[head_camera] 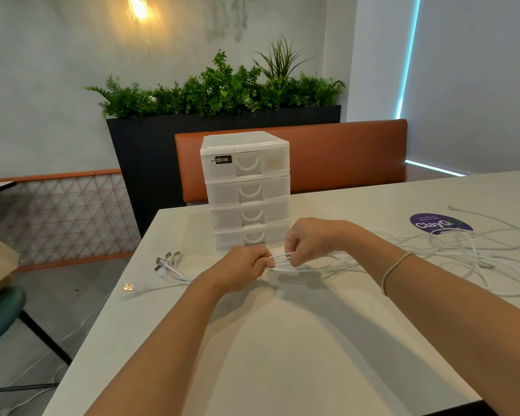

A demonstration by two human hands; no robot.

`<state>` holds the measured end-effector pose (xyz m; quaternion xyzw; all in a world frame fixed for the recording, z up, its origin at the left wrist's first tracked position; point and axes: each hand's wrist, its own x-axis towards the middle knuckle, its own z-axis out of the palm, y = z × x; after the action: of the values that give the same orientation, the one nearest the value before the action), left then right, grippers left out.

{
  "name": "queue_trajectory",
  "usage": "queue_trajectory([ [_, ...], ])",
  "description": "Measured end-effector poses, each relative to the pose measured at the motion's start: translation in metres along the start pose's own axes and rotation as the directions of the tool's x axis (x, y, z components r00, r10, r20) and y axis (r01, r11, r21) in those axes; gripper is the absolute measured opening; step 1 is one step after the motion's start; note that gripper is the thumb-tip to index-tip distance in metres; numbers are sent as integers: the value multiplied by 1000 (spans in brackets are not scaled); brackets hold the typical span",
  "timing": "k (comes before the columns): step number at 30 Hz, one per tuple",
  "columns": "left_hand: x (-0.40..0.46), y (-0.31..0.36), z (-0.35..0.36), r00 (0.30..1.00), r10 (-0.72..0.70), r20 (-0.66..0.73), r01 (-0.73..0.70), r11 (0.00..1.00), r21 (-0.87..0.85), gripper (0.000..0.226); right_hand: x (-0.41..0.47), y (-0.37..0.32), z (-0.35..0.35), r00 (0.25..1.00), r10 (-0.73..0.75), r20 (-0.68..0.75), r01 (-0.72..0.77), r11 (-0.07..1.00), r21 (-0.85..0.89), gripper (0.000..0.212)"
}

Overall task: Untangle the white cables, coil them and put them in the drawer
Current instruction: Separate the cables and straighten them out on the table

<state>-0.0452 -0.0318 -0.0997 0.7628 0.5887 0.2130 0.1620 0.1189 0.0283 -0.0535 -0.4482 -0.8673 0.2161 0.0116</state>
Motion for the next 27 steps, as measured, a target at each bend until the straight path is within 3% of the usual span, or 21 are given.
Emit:
queue_trajectory([
  [6,-7,-16,-12,997,-44,-64,43,999,-6,35,-14,42,-17,987,118,108,-117,993,-14,17],
  [12,-7,-13,-13,996,-44,-72,42,999,-21,34,-51,108,-48,969,248,8,-248,966,70,10],
  [17,-8,-13,-13,995,-42,-86,39,999,-31,32,-59,148,-64,891,433,-135,-453,866,-211,22],
  [20,-9,-13,-12,995,-40,-88,38,999,-27,34,-64,142,-64,831,551,-79,-517,713,-474,41],
  [21,-8,-12,-12,995,-41,-86,39,999,-26,35,-65,130,-63,831,554,-52,-503,708,-496,49],
  [24,-6,-8,-10,997,-35,-75,33,999,-30,35,-54,86,-56,943,330,-44,-324,879,-351,58],
  [27,-5,-5,-8,998,-25,-65,22,999,-39,35,-33,37,-33,996,55,-75,-62,994,-89,40],
])
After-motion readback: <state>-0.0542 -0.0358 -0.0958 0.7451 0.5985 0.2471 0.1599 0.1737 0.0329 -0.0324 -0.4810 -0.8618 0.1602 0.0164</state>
